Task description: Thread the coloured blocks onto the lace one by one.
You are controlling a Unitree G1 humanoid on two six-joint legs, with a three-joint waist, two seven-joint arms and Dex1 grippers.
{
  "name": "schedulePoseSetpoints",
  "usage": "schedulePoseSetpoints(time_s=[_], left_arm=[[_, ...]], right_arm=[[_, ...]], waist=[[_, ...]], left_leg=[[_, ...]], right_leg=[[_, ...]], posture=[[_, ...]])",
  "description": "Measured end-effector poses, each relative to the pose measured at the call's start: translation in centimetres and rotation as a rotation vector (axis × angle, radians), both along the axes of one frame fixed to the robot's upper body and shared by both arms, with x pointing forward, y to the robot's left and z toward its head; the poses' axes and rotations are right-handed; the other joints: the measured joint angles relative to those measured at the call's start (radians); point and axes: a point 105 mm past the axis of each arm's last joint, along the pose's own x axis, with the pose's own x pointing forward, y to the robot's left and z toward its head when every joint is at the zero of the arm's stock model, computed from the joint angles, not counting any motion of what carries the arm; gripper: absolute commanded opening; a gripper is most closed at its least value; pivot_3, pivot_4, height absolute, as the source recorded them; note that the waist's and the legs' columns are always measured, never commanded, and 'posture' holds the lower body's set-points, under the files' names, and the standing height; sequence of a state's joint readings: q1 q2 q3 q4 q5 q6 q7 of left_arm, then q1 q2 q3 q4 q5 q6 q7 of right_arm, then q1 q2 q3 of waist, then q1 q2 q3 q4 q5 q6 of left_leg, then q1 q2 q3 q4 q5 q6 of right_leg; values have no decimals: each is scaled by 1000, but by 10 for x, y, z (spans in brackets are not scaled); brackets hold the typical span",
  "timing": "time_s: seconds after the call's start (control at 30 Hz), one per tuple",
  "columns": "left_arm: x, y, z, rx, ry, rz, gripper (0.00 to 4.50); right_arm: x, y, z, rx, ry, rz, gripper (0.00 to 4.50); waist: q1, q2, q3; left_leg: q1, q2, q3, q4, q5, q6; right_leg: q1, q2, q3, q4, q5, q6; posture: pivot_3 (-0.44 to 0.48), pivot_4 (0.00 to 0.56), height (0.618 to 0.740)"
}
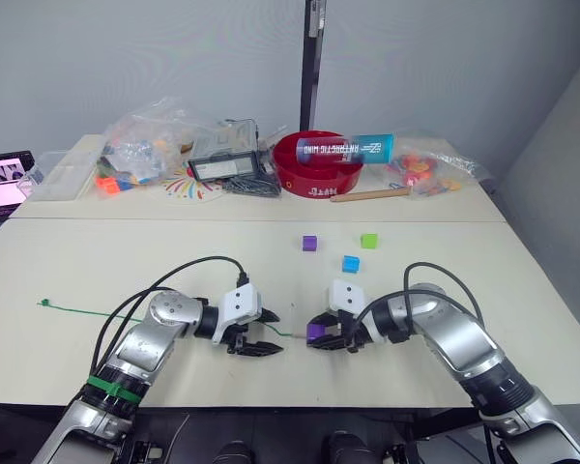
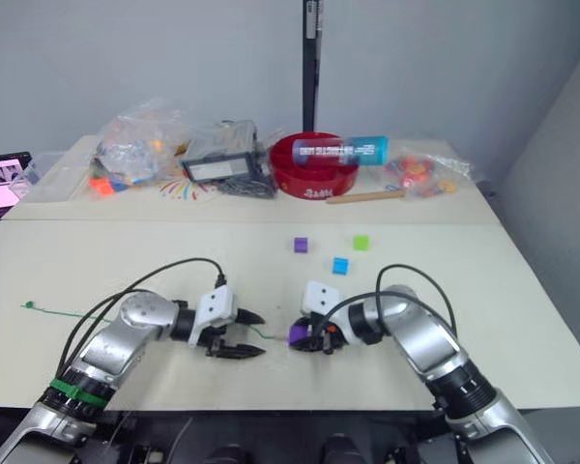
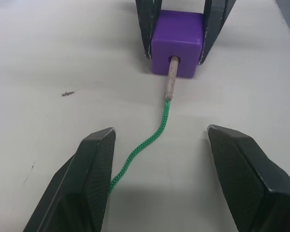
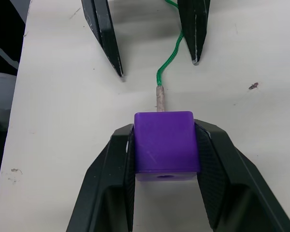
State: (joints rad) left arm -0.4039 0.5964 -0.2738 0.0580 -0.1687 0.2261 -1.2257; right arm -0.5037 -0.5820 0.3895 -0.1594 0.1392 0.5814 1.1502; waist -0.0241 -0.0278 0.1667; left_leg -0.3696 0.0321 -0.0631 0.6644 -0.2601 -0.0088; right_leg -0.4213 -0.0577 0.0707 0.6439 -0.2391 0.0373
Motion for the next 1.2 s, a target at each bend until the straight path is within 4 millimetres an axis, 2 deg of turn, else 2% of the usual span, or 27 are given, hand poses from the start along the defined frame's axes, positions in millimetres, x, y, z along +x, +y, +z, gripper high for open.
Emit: schedulePoseSetpoints(time_s=[0.23, 0.27, 0.3, 0.5, 0.8, 1.0, 1.2], left_arm=[[2, -4, -1, -14, -6, 14, 347], [2, -4, -1, -14, -6, 13, 83], [2, -4, -1, -14, -5, 12, 19], [2, -6, -1, -17, -1, 5, 19], [-4, -28, -4, -55, 19, -40, 19], [2, -40, 2, -63, -10, -33, 19], [2, -36, 3, -61, 1, -21, 1797]], right_arm=[[0, 0, 0, -1, 0, 2, 1198], [0, 0, 0, -2, 0, 2, 1198], [0, 0, 0, -2, -1, 2, 1198], [0, 0, 0, -2, -1, 1, 1198], [0, 0, -1, -5, 0, -5, 1198], [1, 0, -1, -8, 1, -11, 1198], [1, 1, -1, -9, -1, -9, 1198]], waist=[[0, 0, 0], [0, 0, 0], [0, 0, 0], [0, 0, 0], [-1, 0, 0], [-1, 0, 0], [-4, 0, 0]], left_leg=[[0, 0, 0, 0, 0, 0], [0, 0, 0, 0, 0, 0], [0, 0, 0, 0, 0, 0], [0, 0, 0, 0, 0, 0], [0, 0, 0, 0, 0, 0], [0, 0, 0, 0, 0, 0], [0, 0, 0, 0, 0, 0]], right_leg=[[0, 0, 0, 0, 0, 0], [0, 0, 0, 0, 0, 0], [0, 0, 0, 0, 0, 0], [0, 0, 0, 0, 0, 0], [0, 0, 0, 0, 0, 0], [0, 0, 0, 0, 0, 0], [0, 0, 0, 0, 0, 0]], posture=[[0, 150, 731], [0, 150, 731], [0, 150, 731], [0, 150, 731], [0, 150, 731], [0, 150, 731], [0, 150, 731]])
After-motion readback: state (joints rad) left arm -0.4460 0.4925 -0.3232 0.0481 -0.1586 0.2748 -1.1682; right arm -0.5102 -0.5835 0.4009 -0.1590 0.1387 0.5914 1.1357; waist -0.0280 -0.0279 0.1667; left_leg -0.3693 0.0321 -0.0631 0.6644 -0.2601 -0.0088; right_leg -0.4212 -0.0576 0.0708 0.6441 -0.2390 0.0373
